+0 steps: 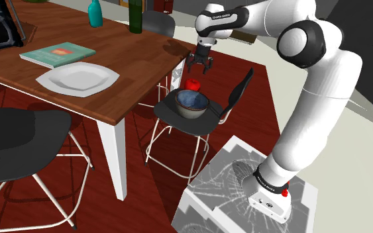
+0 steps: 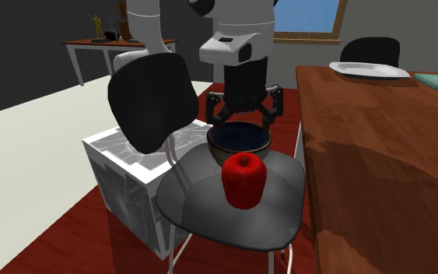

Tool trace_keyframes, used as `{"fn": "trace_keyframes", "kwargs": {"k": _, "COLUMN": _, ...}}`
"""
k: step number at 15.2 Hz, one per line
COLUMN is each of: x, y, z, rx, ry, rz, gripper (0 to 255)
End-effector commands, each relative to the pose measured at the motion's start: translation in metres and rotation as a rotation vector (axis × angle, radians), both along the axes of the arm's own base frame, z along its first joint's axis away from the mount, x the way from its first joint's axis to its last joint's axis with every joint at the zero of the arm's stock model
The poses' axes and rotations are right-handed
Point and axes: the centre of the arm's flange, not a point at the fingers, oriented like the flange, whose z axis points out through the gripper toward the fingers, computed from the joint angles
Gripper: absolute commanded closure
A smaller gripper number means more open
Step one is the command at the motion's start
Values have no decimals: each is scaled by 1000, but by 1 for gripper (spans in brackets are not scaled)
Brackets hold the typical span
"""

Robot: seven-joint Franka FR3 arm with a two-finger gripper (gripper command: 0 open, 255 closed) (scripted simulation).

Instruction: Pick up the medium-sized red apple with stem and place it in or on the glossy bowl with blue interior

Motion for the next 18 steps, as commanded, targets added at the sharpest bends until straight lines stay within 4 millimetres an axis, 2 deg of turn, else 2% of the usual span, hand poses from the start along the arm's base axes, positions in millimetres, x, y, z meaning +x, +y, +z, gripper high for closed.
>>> {"fn": "trace_keyframes", "kwargs": {"k": 1, "x": 4, "y": -3, "z": -10, "rx": 0, "ry": 0, "rz": -9, "gripper": 0}}
{"fn": "trace_keyframes", "kwargs": {"k": 7, "x": 4, "y": -1, "z": -40, "rx": 0, "ry": 0, "rz": -9, "gripper": 0}}
{"fn": "trace_keyframes", "kwargs": {"k": 14, "x": 4, "y": -1, "z": -40, "rx": 0, "ry": 0, "rz": -9, "gripper": 0}}
{"fn": "trace_keyframes", "kwargs": {"k": 15, "x": 4, "y": -1, "z": -40, "rx": 0, "ry": 0, "rz": -9, "gripper": 255}}
{"fn": "trace_keyframes", "kwargs": {"k": 18, "x": 4, "y": -1, "z": -40, "rx": 0, "ry": 0, "rz": -9, "gripper": 255}}
